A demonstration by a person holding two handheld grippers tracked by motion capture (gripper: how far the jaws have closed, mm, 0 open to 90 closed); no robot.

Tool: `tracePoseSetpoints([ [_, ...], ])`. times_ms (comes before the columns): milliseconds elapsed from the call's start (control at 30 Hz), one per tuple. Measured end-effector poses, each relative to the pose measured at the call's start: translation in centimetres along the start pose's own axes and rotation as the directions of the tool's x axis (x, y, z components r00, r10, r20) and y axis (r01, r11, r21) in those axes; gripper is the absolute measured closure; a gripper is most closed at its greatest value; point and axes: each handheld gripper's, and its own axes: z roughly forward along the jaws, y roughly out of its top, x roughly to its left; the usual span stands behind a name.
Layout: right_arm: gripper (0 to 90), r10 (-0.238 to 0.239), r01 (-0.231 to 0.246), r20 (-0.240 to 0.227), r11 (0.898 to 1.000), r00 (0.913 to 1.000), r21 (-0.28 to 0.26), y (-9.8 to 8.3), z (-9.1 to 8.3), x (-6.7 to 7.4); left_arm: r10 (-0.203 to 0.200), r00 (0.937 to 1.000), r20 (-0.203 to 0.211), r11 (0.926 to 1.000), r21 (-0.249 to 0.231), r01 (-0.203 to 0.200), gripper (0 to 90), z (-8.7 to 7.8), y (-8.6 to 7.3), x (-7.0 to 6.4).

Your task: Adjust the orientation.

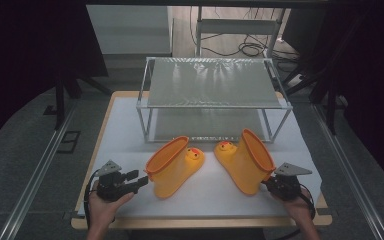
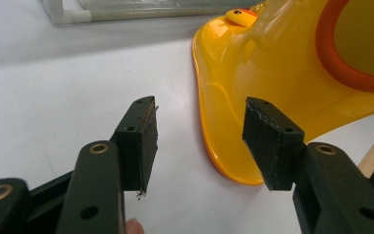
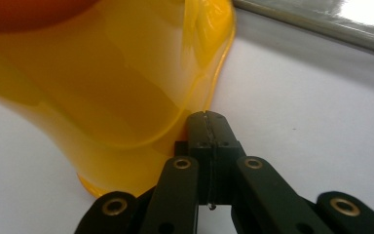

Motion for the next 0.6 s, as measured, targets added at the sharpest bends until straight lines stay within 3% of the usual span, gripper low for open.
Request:
tracePoseSetpoints([
  [333, 89.7, -0.054, 0.054, -0.067, 0.998, 0.9963, 0.008, 0.1, 0.2, 1.5, -0.001, 1.0000, 0.001, 1.0000, 0.001, 0.001, 47.0, 0.0, 0.0, 0.0],
  [600, 89.7, -0.117, 0.120, -0.129, 0.993, 0.9847, 0.016, 0.9, 1.4, 4.3, 0.000, 1.0000, 0.008, 1.0000, 0.005, 0.000, 46.9, 0.1, 0.0, -0.1],
])
